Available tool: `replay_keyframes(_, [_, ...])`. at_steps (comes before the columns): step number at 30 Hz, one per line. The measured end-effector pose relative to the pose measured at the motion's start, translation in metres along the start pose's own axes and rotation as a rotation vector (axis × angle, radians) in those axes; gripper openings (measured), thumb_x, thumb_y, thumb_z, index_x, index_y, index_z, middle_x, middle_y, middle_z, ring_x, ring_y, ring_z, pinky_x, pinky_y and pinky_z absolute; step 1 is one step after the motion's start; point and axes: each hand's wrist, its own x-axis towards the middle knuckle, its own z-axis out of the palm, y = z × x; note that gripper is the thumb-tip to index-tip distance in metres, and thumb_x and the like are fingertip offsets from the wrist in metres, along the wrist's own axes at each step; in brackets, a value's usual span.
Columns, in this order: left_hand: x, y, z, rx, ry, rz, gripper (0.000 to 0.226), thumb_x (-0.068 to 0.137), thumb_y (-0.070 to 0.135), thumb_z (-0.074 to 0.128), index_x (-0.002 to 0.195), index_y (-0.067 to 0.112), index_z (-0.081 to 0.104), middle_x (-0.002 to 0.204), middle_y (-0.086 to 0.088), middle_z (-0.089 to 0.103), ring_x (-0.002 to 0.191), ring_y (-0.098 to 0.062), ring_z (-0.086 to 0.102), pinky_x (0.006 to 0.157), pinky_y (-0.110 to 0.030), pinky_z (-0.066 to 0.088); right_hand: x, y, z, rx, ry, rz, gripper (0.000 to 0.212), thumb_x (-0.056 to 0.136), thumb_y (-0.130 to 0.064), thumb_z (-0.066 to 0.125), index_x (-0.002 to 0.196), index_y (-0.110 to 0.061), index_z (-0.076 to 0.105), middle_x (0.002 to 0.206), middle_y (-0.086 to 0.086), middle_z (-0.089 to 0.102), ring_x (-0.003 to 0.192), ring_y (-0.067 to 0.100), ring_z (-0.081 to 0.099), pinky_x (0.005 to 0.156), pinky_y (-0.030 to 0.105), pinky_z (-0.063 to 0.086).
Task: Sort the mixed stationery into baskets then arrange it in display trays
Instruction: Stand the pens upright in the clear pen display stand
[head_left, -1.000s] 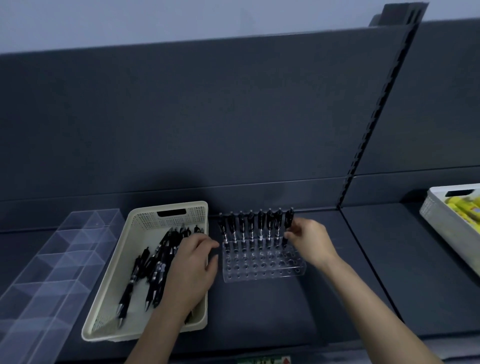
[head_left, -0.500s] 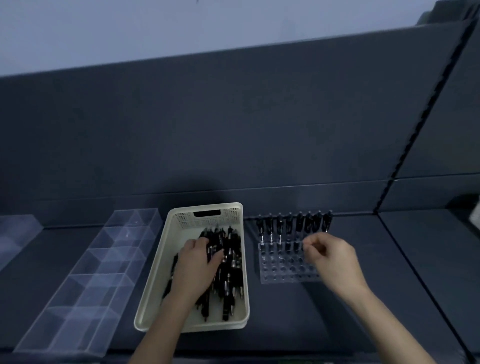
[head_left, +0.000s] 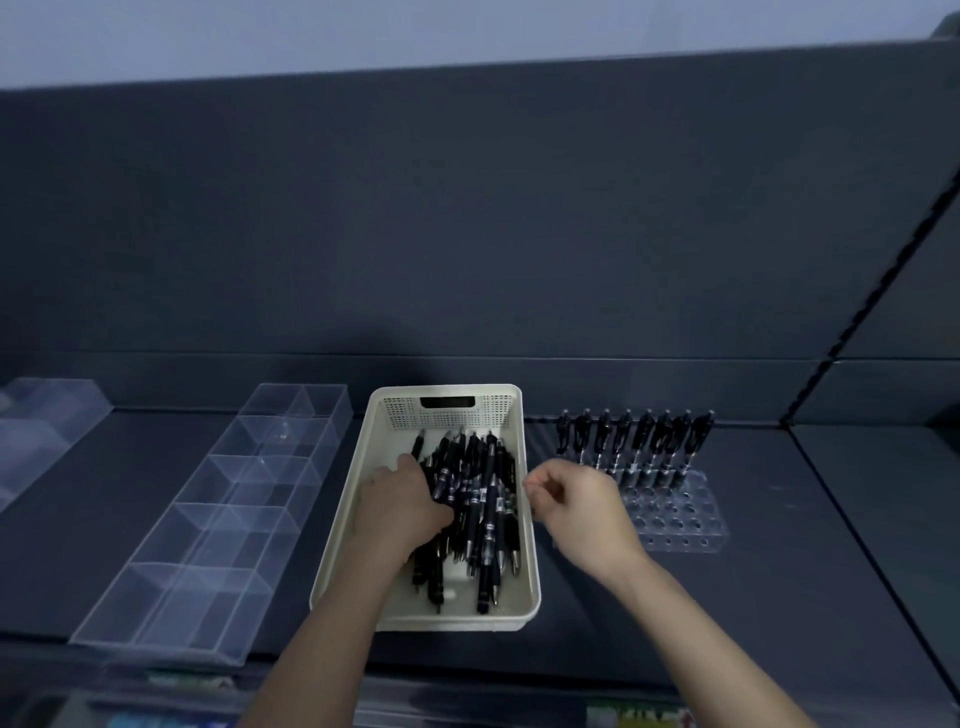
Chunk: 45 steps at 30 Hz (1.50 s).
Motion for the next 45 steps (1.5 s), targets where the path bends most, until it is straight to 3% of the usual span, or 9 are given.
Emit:
replay_keyframes(5, [0.008, 0.001, 0.002, 0.091, -0.023, -0.015, 0.051, 0.077, 0.027, 0.070, 0.115, 0.004, 0.044, 0.108, -0.013, 0.059, 0.096, -0.026, 0.059, 0.065, -0.028, 0.044, 0.011, -0.011, 0.008, -0.078, 0.030, -0.060, 0.016, 0.090, -0.011, 0.056, 0.079, -0.018, 0.065, 0.061, -0.013, 0.057, 0.046, 0.000, 0.047, 0.047, 0.010, 0.039])
replay_keyframes(9, [0.012, -0.003, 0.005, 0.024, 0.001, -0.023, 0.042, 0.079, 0.013, 0.066, 0.113, 0.002, 0.045, 0.103, -0.011, 0.060, 0.082, -0.021, 0.056, 0.052, -0.023, 0.038, 0.013, -0.012, 0.018, -0.072, -0.010, -0.059, 0.016, 0.090, -0.011, 0.056, 0.080, -0.019, 0.065, 0.073, -0.011, 0.063, 0.061, 0.001, 0.055, 0.057, 0.012, 0.044])
replay_keyframes(16, [0.012, -0.011, 0.007, -0.141, 0.255, 0.122, 0.020, 0.084, 0.001, 0.056, 0.101, 0.001, 0.047, 0.096, -0.015, 0.056, 0.072, -0.021, 0.052, 0.055, -0.026, 0.040, 0.012, -0.007, 0.026, -0.071, -0.021, -0.090, 0.014, 0.090, -0.011, 0.056, 0.085, -0.017, 0.068, 0.077, -0.013, 0.065, 0.066, -0.002, 0.057, 0.064, 0.018, 0.050])
replay_keyframes(23, [-0.001, 0.003, -0.026, -0.879, 0.278, 0.146, 0.022, 0.082, 0.012, 0.068, 0.093, 0.023, 0.053, 0.078, 0.001, 0.067, 0.065, -0.002, 0.064, 0.049, -0.015, 0.046, 0.006, -0.009, 0.021, 0.210, 0.033, 0.015, 0.019, 0.091, -0.013, 0.059, 0.080, -0.026, 0.068, 0.074, -0.009, 0.068, 0.068, 0.005, 0.061, 0.062, 0.017, 0.050])
replay_keyframes(27, [-0.017, 0.021, -0.032, -1.293, 0.043, 0.162, 0.027, 0.079, 0.007, 0.074, 0.100, 0.012, 0.058, 0.081, -0.011, 0.072, 0.070, -0.020, 0.071, 0.056, -0.026, 0.054, 0.000, -0.020, 0.015, 0.519, 0.032, 0.083, 0.014, 0.090, -0.018, 0.061, 0.081, -0.023, 0.071, 0.070, -0.001, 0.065, 0.058, 0.001, 0.055, 0.057, 0.015, 0.045])
replay_keyframes(32, [-0.030, 0.048, -0.021, -1.317, 0.060, 0.225, 0.029, 0.081, 0.008, 0.072, 0.104, 0.010, 0.056, 0.085, -0.010, 0.071, 0.074, -0.022, 0.069, 0.067, -0.035, 0.056, -0.003, -0.029, 0.000, 0.757, -0.050, 0.184, 0.009, 0.090, -0.016, 0.061, 0.092, -0.013, 0.069, 0.075, 0.000, 0.065, 0.060, 0.005, 0.058, 0.053, 0.020, 0.047])
replay_keyframes(40, [-0.044, 0.073, -0.006, -1.268, 0.075, 0.345, 0.033, 0.076, 0.028, 0.072, 0.105, 0.022, 0.057, 0.108, -0.007, 0.064, 0.105, -0.023, 0.062, 0.091, -0.042, 0.050, -0.013, -0.025, -0.020, 0.731, 0.007, 0.157, 0.006, 0.082, -0.007, 0.070, 0.081, -0.007, 0.064, 0.062, -0.003, 0.055, 0.049, 0.003, 0.048, 0.044, 0.016, 0.038])
replay_keyframes(42, [-0.043, 0.079, -0.003, -1.260, 0.119, 0.322, 0.028, 0.080, 0.029, 0.070, 0.104, 0.024, 0.056, 0.109, -0.007, 0.063, 0.102, -0.022, 0.062, 0.089, -0.042, 0.050, -0.014, -0.021, -0.026, 0.691, 0.067, 0.130, 0.012, 0.083, -0.005, 0.068, 0.076, -0.011, 0.060, 0.062, -0.003, 0.050, 0.051, 0.005, 0.044, 0.047, 0.016, 0.038])
replay_keyframes(45, [-0.044, 0.087, 0.003, -1.301, 0.120, 0.303, 0.013, 0.089, 0.025, 0.064, 0.096, 0.021, 0.054, 0.083, -0.006, 0.059, 0.068, -0.013, 0.057, 0.063, -0.033, 0.050, -0.015, -0.012, -0.039, 0.655, 0.161, 0.103, 0.020, 0.084, -0.004, 0.065, 0.070, -0.015, 0.055, 0.061, -0.004, 0.045, 0.055, 0.009, 0.040, 0.052, 0.021, 0.038])
